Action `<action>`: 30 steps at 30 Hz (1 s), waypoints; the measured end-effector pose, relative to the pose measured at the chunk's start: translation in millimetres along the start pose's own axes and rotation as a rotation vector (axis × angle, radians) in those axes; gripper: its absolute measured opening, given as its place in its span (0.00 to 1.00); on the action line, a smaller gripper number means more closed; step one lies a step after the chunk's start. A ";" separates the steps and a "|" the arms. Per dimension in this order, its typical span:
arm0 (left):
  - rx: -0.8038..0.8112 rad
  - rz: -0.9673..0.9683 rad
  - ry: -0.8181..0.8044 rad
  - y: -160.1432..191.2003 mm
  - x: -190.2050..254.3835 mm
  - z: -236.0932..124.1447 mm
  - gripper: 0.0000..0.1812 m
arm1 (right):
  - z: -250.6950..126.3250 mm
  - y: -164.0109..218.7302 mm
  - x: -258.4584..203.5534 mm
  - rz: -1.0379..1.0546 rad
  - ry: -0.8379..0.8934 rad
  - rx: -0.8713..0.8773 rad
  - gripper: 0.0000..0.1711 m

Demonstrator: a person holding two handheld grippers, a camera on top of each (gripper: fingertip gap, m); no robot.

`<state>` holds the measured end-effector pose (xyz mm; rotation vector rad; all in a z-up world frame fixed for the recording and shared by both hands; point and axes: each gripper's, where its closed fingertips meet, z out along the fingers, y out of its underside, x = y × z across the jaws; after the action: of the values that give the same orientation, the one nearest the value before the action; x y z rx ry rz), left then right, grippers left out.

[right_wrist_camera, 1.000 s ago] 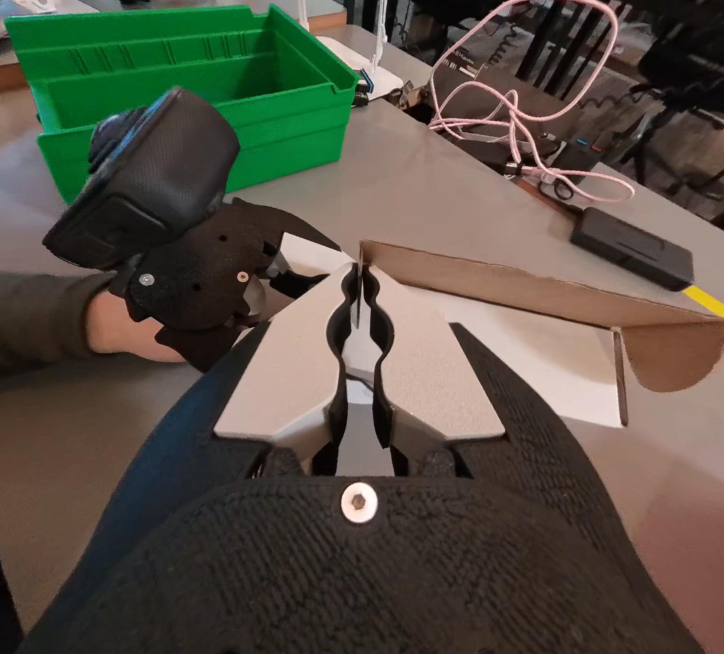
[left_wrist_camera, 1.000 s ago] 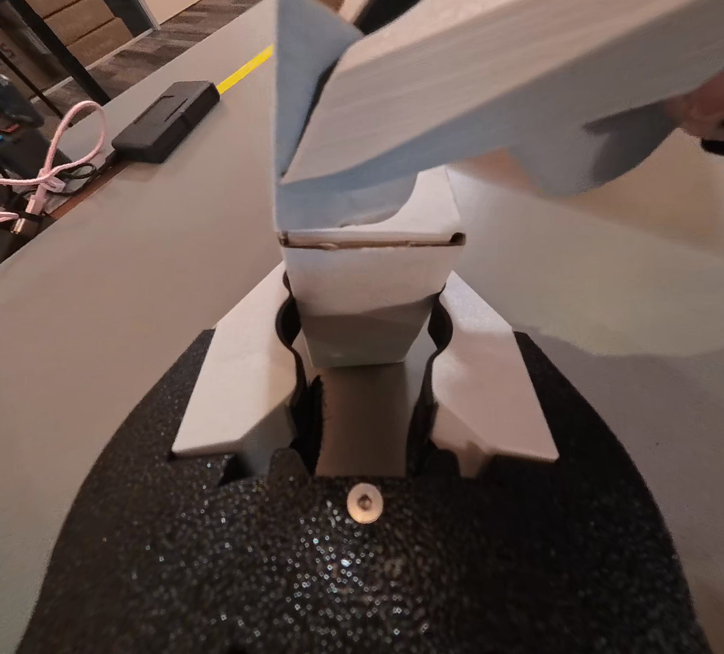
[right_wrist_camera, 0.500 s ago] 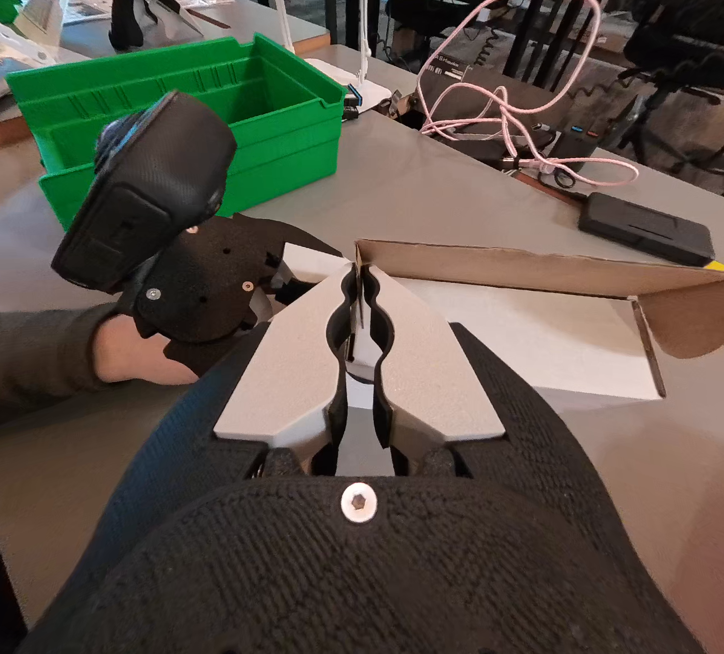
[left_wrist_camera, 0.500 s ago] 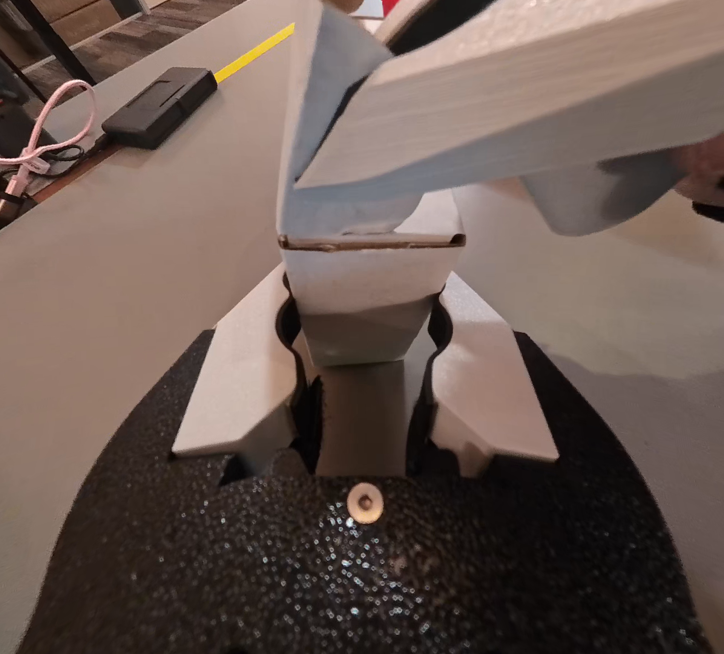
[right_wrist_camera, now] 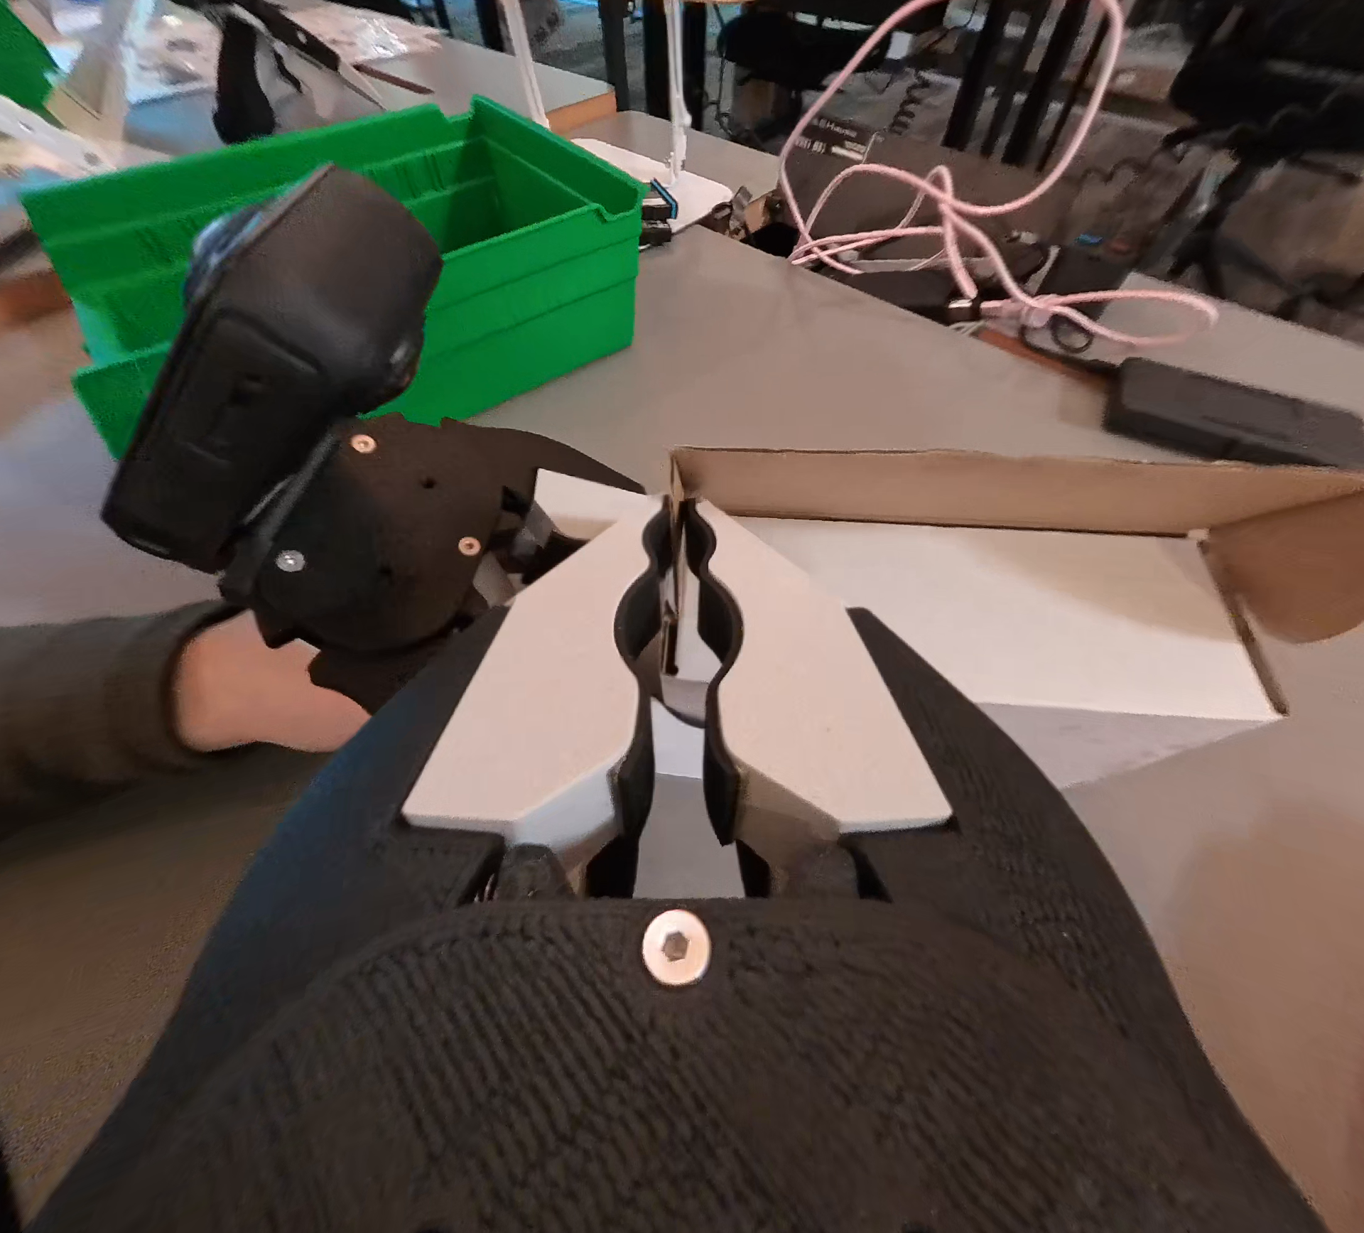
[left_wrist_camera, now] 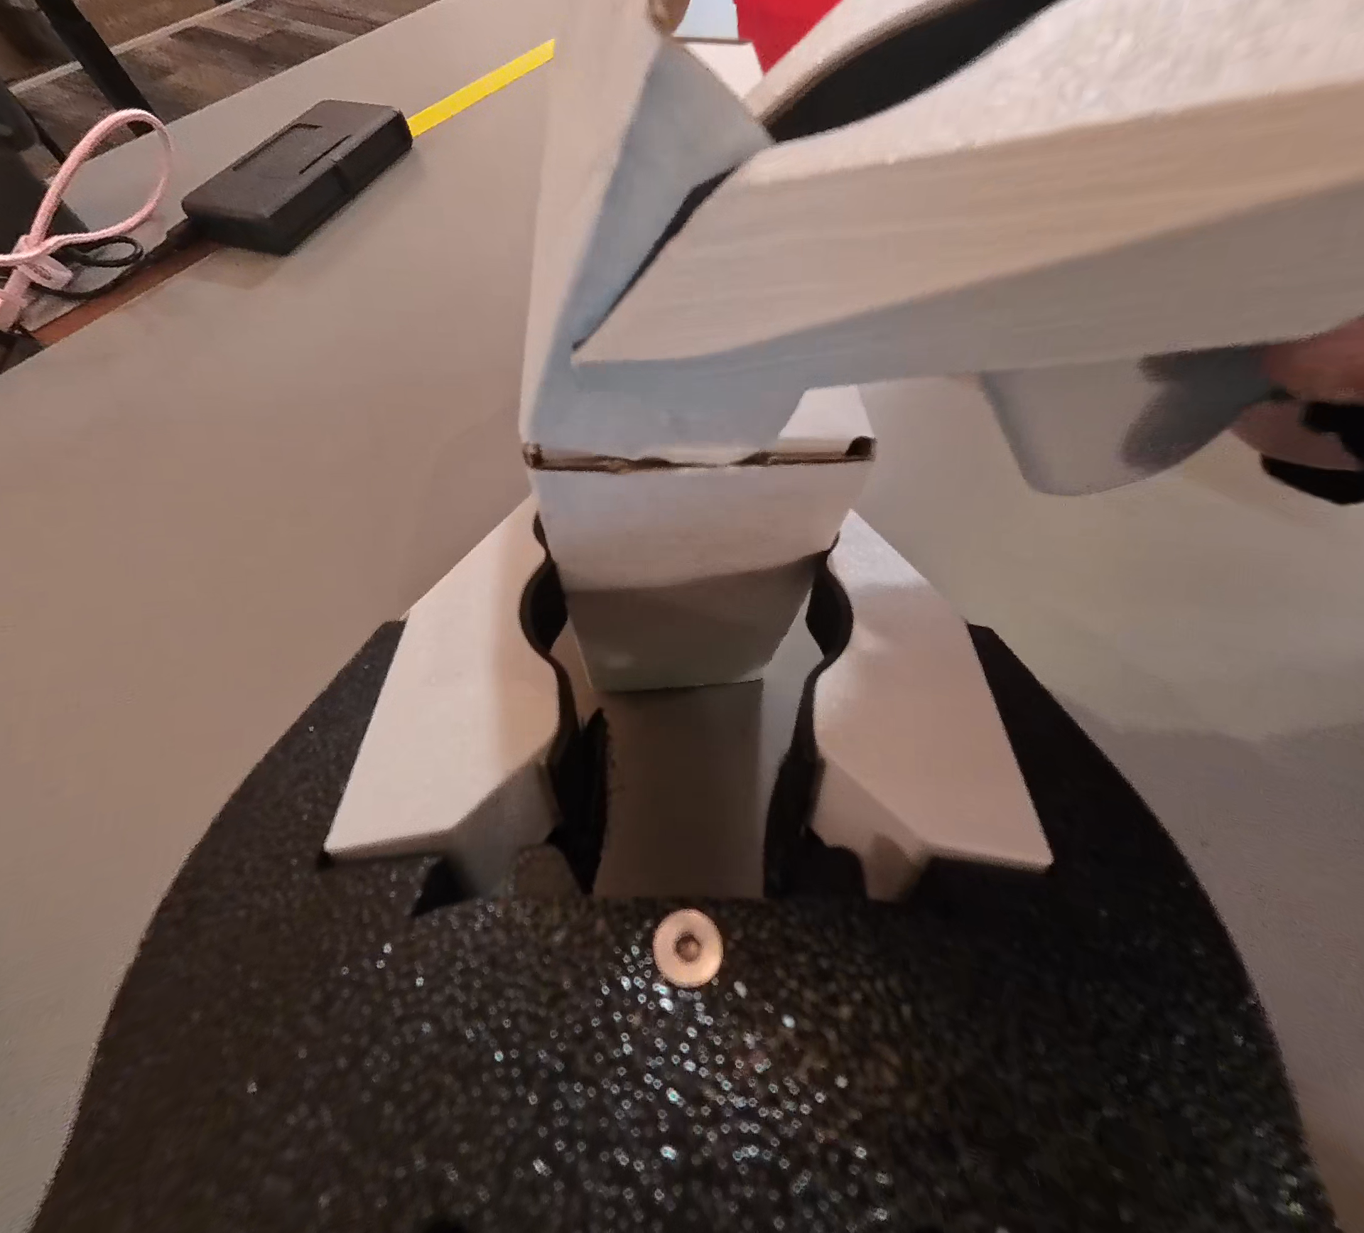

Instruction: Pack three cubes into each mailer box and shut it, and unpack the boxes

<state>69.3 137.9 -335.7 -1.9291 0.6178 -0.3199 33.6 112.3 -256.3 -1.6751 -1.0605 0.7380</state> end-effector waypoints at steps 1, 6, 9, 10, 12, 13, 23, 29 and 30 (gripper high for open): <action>0.000 -0.002 0.001 0.2 -0.2 -0.1 0.36 | 0.4 0.2 -0.3 -0.016 0.007 0.001 0.00; 0.002 -0.031 0.015 1.4 -1.7 -0.6 0.36 | 2.9 10.2 -2.0 -0.038 0.004 0.014 0.00; 0.005 -0.047 0.026 2.2 -2.5 -1.0 0.36 | 0.1 15.6 -4.5 -0.044 -0.005 0.029 0.05; 0.007 -0.060 0.031 2.4 -3.1 -1.0 0.36 | -6.2 11.2 -5.0 -0.044 -0.012 0.054 0.13; 0.008 -0.080 0.042 3.0 -4.1 -0.9 0.36 | -27.3 -8.0 2.0 -0.054 -0.012 0.166 0.15; 0.010 -0.083 0.046 2.9 -4.1 -0.9 0.36 | -38.7 -15.7 16.2 -0.055 0.031 0.209 0.16; 0.011 -0.065 0.047 2.4 -2.7 -0.9 0.36 | -29.4 13.3 167.1 0.008 0.269 0.007 0.17; 0.006 -0.075 0.047 2.8 -2.7 -0.6 0.36 | -11.4 1.5 152.0 -0.055 0.143 -0.076 0.02; 0.004 -0.071 0.045 2.9 -2.7 -0.6 0.36 | -10.3 -0.4 150.4 -0.057 0.142 -0.102 0.01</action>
<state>65.9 137.9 -337.9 -1.9475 0.5781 -0.4100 107.4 243.6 -251.1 -1.7494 -1.0555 0.5276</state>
